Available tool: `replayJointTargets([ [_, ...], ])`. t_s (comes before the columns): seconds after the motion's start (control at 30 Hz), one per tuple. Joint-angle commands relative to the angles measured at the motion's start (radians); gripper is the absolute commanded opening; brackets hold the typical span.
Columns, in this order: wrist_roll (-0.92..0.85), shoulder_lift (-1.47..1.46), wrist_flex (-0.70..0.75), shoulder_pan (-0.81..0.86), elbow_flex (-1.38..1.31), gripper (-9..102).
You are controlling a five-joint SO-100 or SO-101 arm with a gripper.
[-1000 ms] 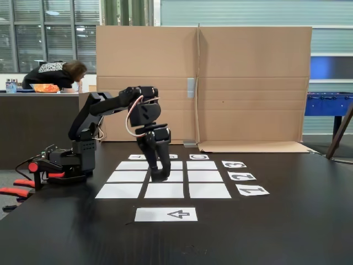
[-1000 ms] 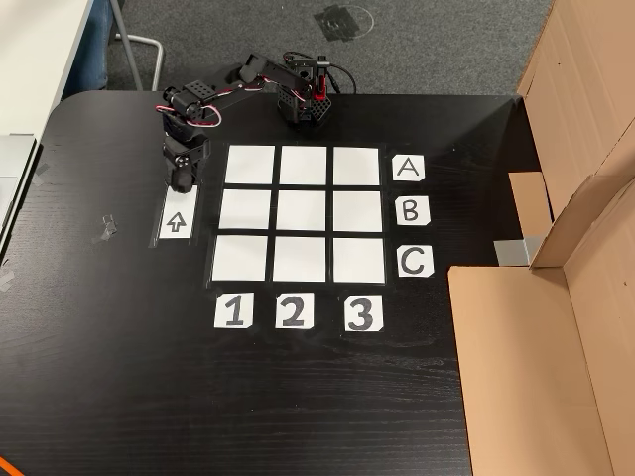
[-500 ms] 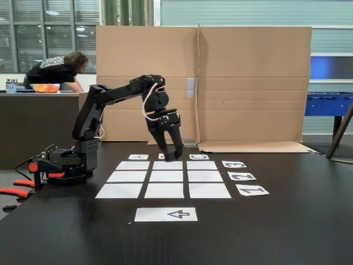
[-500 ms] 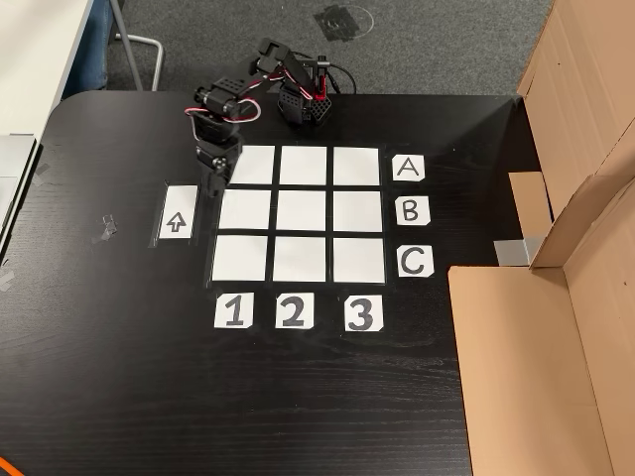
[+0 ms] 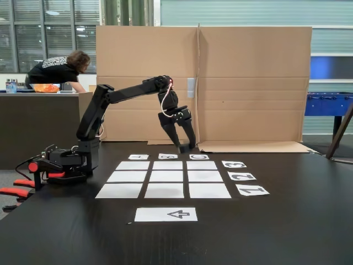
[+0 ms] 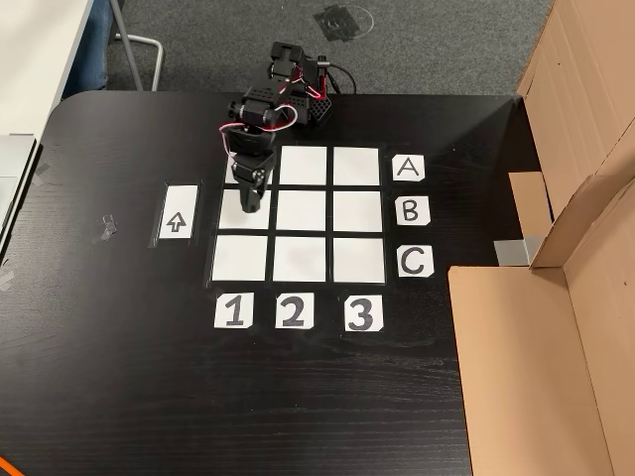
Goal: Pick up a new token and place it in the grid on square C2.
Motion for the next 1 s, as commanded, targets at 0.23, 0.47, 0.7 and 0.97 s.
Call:
replayJointTargets([
  [0.23, 0.02, -0.103, -0.115, -0.074, -0.026, -1],
  [0.47, 0.023, -0.199, -0.124, -0.11, -0.12, -1],
  [0.7, 0.026, -0.264, -0.135, -0.135, -0.183, -1],
  [0.97, 0.051, -0.299, -0.158, -0.187, -0.195, -1],
])
